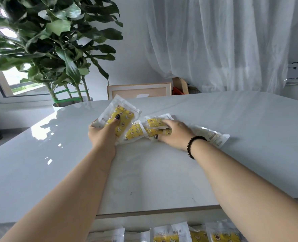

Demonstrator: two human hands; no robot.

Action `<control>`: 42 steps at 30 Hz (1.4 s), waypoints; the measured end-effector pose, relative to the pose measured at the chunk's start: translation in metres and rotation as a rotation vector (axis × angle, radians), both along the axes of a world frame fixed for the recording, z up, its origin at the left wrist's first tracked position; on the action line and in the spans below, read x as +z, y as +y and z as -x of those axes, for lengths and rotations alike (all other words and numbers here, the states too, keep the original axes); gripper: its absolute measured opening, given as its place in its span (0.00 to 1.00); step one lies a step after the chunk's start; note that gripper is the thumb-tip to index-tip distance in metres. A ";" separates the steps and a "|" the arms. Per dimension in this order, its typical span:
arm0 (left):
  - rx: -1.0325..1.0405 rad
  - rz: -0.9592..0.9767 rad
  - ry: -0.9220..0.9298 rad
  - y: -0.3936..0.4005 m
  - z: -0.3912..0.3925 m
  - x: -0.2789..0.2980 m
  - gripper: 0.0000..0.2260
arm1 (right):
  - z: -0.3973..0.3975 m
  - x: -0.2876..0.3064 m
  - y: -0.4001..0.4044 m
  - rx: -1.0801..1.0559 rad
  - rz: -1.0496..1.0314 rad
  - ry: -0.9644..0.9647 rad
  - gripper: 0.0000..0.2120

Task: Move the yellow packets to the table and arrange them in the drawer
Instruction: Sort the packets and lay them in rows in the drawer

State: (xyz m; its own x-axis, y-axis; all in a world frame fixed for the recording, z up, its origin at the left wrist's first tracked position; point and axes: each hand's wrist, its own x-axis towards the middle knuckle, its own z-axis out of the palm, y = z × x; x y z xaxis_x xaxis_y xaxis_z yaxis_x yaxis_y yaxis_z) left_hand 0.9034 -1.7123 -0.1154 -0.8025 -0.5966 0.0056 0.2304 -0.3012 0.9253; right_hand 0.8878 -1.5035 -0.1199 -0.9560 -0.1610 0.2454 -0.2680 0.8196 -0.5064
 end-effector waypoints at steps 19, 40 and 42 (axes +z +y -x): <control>0.053 0.004 -0.042 -0.001 0.001 0.000 0.22 | -0.002 -0.002 -0.015 0.073 -0.108 0.180 0.14; -0.365 -0.118 0.014 -0.003 -0.007 0.005 0.07 | -0.012 0.011 -0.015 -0.070 0.482 -0.046 0.26; -0.401 -0.111 0.004 -0.003 -0.006 0.005 0.10 | -0.012 0.010 -0.017 -0.040 0.429 -0.044 0.22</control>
State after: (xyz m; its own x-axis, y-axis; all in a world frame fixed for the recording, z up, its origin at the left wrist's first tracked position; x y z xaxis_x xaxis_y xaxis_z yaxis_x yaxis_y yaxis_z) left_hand 0.9095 -1.7155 -0.1107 -0.9714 -0.2343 -0.0376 0.0781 -0.4655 0.8816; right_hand 0.9001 -1.5206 -0.1096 -0.9703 -0.0162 0.2414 -0.2115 0.5412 -0.8138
